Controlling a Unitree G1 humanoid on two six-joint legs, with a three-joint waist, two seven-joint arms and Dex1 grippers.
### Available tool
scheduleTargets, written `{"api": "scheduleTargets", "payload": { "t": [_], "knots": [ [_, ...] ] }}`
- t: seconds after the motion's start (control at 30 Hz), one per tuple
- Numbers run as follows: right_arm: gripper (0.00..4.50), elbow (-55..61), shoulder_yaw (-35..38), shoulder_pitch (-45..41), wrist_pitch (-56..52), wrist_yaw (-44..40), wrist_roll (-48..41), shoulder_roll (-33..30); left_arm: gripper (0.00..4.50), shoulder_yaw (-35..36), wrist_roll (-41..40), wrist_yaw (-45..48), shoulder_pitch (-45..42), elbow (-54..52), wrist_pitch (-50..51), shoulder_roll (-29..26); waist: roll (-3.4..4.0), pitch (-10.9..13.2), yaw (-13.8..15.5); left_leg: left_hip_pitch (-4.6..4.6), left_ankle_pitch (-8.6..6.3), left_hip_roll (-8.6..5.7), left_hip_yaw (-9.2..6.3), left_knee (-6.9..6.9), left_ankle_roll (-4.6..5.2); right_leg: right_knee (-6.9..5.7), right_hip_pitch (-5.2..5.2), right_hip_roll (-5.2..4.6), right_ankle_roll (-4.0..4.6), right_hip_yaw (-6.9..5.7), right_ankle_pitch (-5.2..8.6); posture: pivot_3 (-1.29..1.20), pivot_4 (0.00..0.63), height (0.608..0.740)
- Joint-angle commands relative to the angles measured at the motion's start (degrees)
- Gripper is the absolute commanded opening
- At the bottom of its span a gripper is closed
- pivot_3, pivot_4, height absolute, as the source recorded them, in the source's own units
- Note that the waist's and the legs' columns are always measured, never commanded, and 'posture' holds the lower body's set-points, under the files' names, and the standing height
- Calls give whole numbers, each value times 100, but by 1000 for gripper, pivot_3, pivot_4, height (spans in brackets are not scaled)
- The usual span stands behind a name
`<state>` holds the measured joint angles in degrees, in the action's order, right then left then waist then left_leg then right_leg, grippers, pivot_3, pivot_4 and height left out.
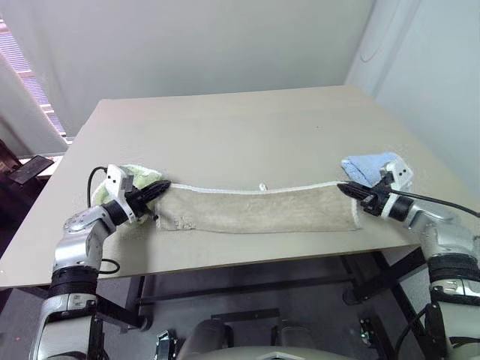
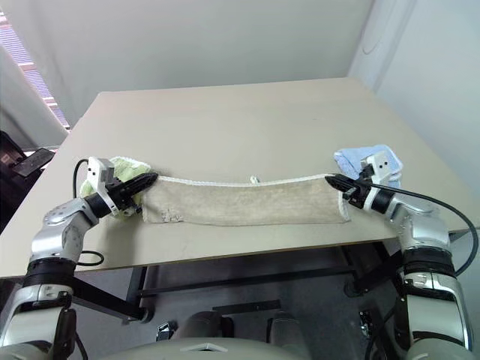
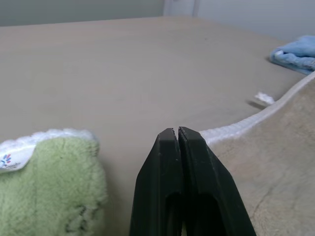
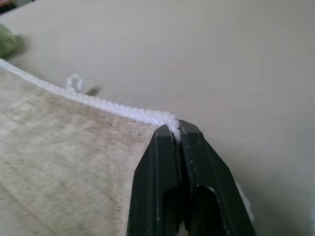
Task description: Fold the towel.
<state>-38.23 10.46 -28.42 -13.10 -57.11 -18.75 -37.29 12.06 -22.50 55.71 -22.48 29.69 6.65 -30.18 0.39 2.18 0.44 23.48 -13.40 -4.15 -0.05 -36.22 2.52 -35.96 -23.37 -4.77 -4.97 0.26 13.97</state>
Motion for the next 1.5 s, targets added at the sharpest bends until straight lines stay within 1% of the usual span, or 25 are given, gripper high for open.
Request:
{"api": "scheduleTargets", "payload": {
  "t": [0.03,0.13,0.17,0.23,0.27,0.3,0.4,0.43,0.53,0.57,0.6,0.63,0.73,0.83,0.87,0.93,1.07,1.1,1.2,1.27,1.37,1.5],
  "knots": [
    [21,-422,-53,-422,354,184,205,121,0,-57,85,69,-204,144,-212,53,0,0,-3,0,0,0,0,0,0,-1,0,1,0,0,0,0,0,736],
    [21,-658,-51,-581,418,184,237,168,0,-104,72,166,-150,68,-173,89,0,0,-10,-1,0,0,0,-2,0,-3,1,1,1,0,0,0,0,736],
    [0,-686,-49,-608,409,116,224,171,471,-115,53,192,-123,30,-137,95,0,0,-11,-1,0,0,0,-3,0,-4,2,1,1,0,1,0,0,736],
    [478,-707,-16,-646,336,28,174,178,977,-118,27,212,-75,-26,-109,101,0,0,-13,-1,0,0,0,-6,0,-5,4,0,1,0,0,0,0,736],
    [707,-710,2,-662,306,11,156,181,1336,-114,17,211,-60,-49,-93,101,0,0,-16,-1,0,0,0,-7,0,-5,4,0,1,0,0,0,0,736],
    [1015,-689,15,-669,267,-22,129,184,1678,-101,1,211,-47,-71,-78,96,0,0,-19,-1,0,0,-1,-7,0,-5,4,0,1,0,0,0,0,736],
    [2182,-593,41,-668,164,-78,76,194,2835,-34,-11,141,-35,-65,-117,76,0,0,-19,-1,0,0,0,-7,0,-7,3,0,1,0,0,0,0,736],
    [2477,-582,45,-676,144,-85,70,193,3129,-12,-13,119,-43,-46,-129,66,0,0,-19,-2,0,0,-1,-7,0,-8,3,0,1,0,0,0,0,736],
    [3668,-591,66,-722,163,-25,65,202,4270,40,36,2,-89,39,-245,53,0,0,-20,-2,0,0,-1,-7,0,-9,3,0,1,0,0,0,0,736],
    [3982,-616,92,-766,217,95,89,208,4500,81,50,-84,-130,69,-305,57,0,0,-19,-2,0,0,0,-7,0,-9,3,0,1,0,0,0,0,736],
    [4390,-675,140,-840,342,309,136,216,4500,139,31,-163,-172,60,-367,66,1,0,-20,-2,0,0,-1,-7,0,-10,3,0,1,0,0,0,0,736],
    [4451,-726,197,-904,441,492,153,224,4500,201,-11,-217,-201,35,-416,81,1,0,-25,-3,0,0,-1,-8,0,-11,3,0,1,0,0,0,0,736],
    [4451,-677,361,-1000,485,801,63,198,4500,392,-252,-248,-243,-142,-265,64,1,0,-26,-3,0,0,0,-7,-1,-13,2,1,1,0,0,0,0,736],
    [4451,-371,607,-1003,135,874,-211,178,4500,508,-501,-164,-199,-417,-2,4,0,-1,-26,-4,1,0,-1,-7,-1,-13,2,2,0,0,-1,0,0,736],
    [4451,-228,710,-975,-144,896,-354,153,4500,494,-592,-83,-126,-610,142,-23,0,-1,-21,-3,1,0,-1,-6,-1,-12,2,2,0,0,-1,0,0,736],
    [4451,66,888,-900,-1043,989,-664,48,4500,427,-754,100,61,-1030,410,-73,0,-1,-20,-2,1,0,-1,-6,0,-10,3,1,0,0,-1,0,0,736],
    [4451,672,1399,-617,-3541,1263,-1493,-363,4500,277,-934,264,399,-1823,810,-115,0,-1,22,-1,0,0,-1,-2,0,-7,2,-3,3,1,1,0,0,736],
    [4451,744,1583,-561,-4136,1344,-1722,-476,4500,237,-999,298,489,-2042,927,-115,1,-1,29,-1,0,0,-1,-2,0,-6,2,-3,4,1,2,0,0,736],
    [4451,848,2434,-401,-5840,1549,-2536,-745,4500,39,-1057,449,768,-2602,1126,-129,1,-1,29,1,0,1,-1,-2,1,-4,3,-5,13,1,7,0,0,736],
    [4451,1194,2790,-66,-6518,1642,-2843,-778,4500,-99,-1013,464,889,-2824,1161,-103,2,-2,27,1,0,1,-1,-2,1,-3,5,-6,14,1,8,0,0,736],
    [4451,1800,3281,478,-7197,1937,-3120,-587,4500,-260,-971,414,956,-2903,1173,5,3,-4,29,-2,0,4,-1,-3,2,-4,11,-5,14,-1,8,0,0,736],
    [4451,2399,3776,935,-7623,2378,-3259,-133,4500,-515,-826,484,1007,-2889,1096,45,5,-5,3,-7,1,3,1,-10,4,-4,17,-4,12,-1,8,0,0,736]
  ]
}}
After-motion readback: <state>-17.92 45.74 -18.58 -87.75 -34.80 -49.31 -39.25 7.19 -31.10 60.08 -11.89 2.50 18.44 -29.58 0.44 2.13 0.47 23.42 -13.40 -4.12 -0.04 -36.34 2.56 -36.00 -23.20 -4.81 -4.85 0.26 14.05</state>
